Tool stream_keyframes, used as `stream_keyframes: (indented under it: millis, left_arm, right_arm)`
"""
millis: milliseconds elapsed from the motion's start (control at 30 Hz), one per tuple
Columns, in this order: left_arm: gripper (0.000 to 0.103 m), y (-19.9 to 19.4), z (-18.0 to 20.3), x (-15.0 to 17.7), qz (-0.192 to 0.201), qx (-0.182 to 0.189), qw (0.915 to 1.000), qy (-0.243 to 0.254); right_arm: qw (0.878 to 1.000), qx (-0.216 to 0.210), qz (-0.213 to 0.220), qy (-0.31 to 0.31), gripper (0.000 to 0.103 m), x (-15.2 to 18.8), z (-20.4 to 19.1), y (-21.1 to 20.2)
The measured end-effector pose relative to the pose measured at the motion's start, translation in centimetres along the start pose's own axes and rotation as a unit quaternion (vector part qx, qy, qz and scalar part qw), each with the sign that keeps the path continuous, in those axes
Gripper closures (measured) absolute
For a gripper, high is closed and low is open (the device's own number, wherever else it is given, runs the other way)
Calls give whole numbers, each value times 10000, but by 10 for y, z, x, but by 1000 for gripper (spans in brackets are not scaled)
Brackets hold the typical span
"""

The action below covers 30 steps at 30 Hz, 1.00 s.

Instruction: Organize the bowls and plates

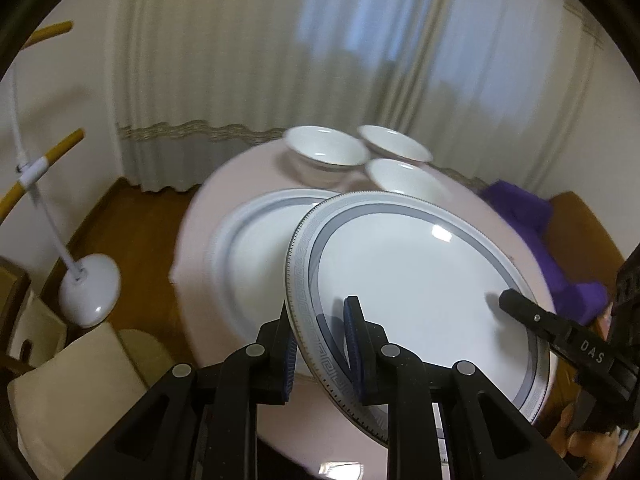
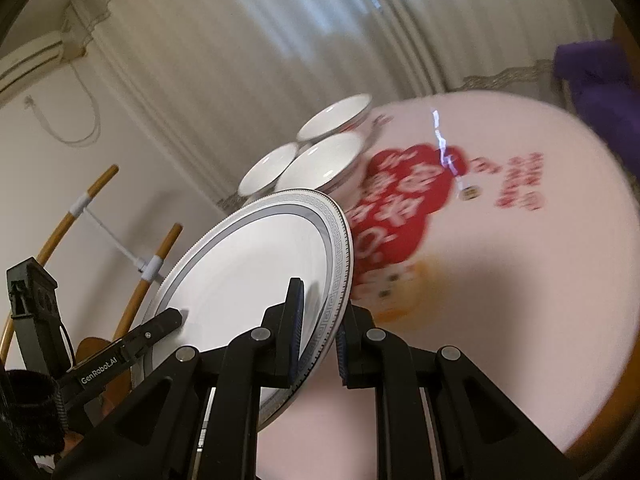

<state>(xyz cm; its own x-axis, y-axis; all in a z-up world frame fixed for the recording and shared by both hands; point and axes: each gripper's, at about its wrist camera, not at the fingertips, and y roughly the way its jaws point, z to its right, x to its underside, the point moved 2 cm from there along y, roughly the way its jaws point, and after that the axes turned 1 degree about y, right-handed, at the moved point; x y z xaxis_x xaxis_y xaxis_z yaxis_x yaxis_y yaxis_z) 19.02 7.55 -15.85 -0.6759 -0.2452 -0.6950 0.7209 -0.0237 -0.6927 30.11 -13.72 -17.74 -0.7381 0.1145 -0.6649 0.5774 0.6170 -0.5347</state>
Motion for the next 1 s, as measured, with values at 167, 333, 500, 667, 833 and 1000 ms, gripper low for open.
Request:
stream_keyframes:
  millis: [167,333,500,667,833,1000]
  left_arm:
    - [85,6,-22,1,-78,-146,9997,-157]
    - [85,14,-32,-1,-183,-121,9995,-220]
    - [85,29,-36,-5,-275,-53,9993,-252]
    - [85,39,-38,-9,-244,-79,9995,-206]
    - [85,44,-38,-12,-245,-71,9995,-199]
    - [85,47,-42,-12,-222,-72,9995,-201]
  right_arm:
    - [9998,-22,-199,-55,89,5,-19,30]
    - [9994,83,-311,-101,89,4,-20,40]
    - [9991,211,-350,-128,89,4,-20,40]
    - [9987,317,-381,-101,89,5,-22,45]
    - [9984,417,-375,-38,89,5,-26,49]
    - [9979,535,-364,3,89,6,-27,54]
